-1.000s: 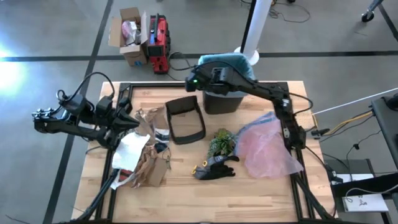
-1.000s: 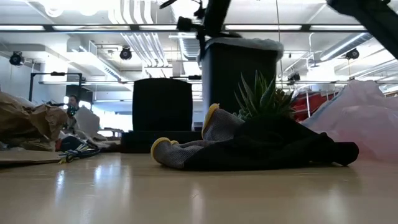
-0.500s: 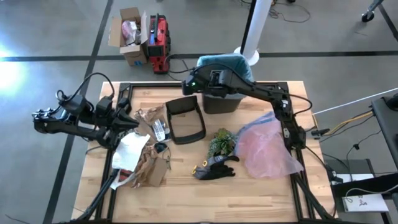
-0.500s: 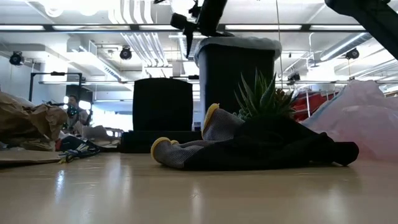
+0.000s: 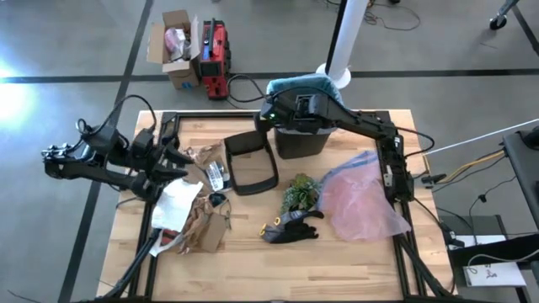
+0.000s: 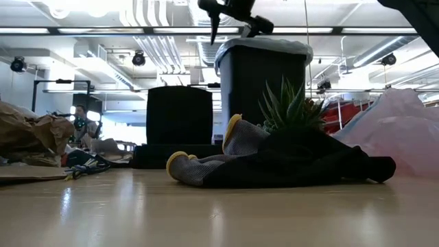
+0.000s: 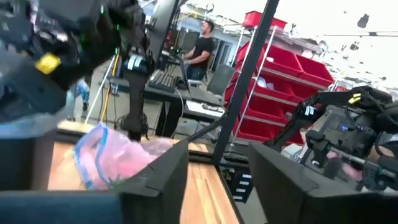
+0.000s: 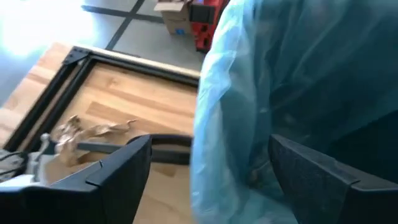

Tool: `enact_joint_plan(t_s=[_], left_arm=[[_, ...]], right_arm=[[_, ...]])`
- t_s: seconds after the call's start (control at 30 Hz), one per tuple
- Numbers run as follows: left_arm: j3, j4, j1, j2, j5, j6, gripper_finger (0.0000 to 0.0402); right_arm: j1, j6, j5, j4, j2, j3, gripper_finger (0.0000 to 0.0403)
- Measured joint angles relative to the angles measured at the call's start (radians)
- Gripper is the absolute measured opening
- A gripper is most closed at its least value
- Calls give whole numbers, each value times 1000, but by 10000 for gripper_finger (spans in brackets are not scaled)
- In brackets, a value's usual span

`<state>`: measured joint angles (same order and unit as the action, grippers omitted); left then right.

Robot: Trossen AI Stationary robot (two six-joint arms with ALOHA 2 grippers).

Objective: Place trash/remove bag and relplace
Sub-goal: Put the white paper into the trash bin

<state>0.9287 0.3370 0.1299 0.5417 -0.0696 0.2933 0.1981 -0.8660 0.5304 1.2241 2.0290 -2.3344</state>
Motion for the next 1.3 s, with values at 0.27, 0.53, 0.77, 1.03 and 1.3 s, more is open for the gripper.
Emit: enact_joint_plan(t_s=[0.27,0.53,0.77,1.03,1.3], left_arm=[[62,241,0,-21,0,29,189],[64,363,0,-53,-2,135,190],[65,533,0,-73,-56,223,190],[64,680,0,-77,-86,281,190],[63,726,0,-75,-98,297,190]], right_arm=[[-75,241,117,-79,-73,-1,300],[-221,727,25,-431,-53,0,302],[-269,799,-123,-571,69,1,288],[-291,800,-203,-637,256,2,272],[-292,909,-300,-670,428,1,273]])
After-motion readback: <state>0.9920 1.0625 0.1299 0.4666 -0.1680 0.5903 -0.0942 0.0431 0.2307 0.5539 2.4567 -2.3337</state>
